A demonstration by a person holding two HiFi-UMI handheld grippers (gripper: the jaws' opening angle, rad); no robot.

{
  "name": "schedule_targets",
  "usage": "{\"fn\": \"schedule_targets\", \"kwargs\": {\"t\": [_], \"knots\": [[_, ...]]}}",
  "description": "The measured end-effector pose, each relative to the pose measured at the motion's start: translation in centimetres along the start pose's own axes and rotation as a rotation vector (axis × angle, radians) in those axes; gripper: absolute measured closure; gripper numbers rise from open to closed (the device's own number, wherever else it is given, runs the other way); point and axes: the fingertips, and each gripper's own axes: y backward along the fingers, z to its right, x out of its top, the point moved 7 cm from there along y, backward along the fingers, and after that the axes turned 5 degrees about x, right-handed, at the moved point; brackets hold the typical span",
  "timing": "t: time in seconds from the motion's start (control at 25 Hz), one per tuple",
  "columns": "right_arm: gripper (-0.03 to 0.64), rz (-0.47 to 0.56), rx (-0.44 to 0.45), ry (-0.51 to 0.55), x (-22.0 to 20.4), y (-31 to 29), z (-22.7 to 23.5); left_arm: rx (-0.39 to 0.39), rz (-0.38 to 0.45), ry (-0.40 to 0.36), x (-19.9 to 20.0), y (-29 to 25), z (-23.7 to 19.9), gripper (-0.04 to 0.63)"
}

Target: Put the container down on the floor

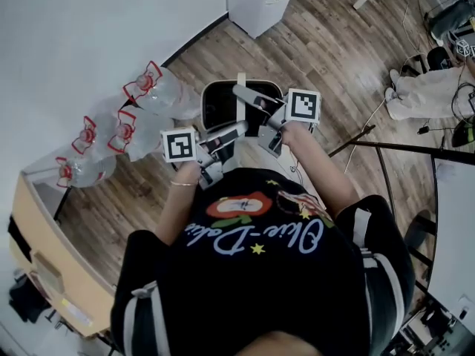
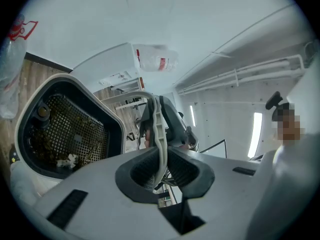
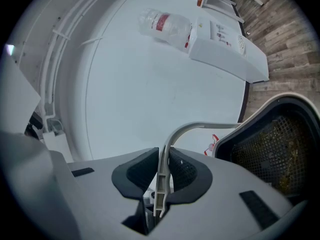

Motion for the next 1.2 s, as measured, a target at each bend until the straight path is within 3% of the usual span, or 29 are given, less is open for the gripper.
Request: {"fn": "schedule_targets", "kwargs": {"t": [0.36,0.6,0.88,1.2], "knots": [[0.565,0.031,-0.030,-0.019,2.9,-5.5,0.8,-0.015,-0.042,0.010,6.4,1.7,-1.8,0.549],[0.565,0.008,-0.069,-0.029,8.5,-10.5,1.9,-0.017,-0.039,0.052,13.5,1.0,-3.2,0.549],[0.565,0.044,-0.057,-0.022,7.7,-9.9,2.6,-0.005,-0.076,0.018,13.0,1.2,-4.0,0.549],[0.565,-0.011,-0.023,-0.024,11.7,-12.6,4.1,-0.004,-0.002,0.054,16.6,-0.4,-5.3,0.549]]}}
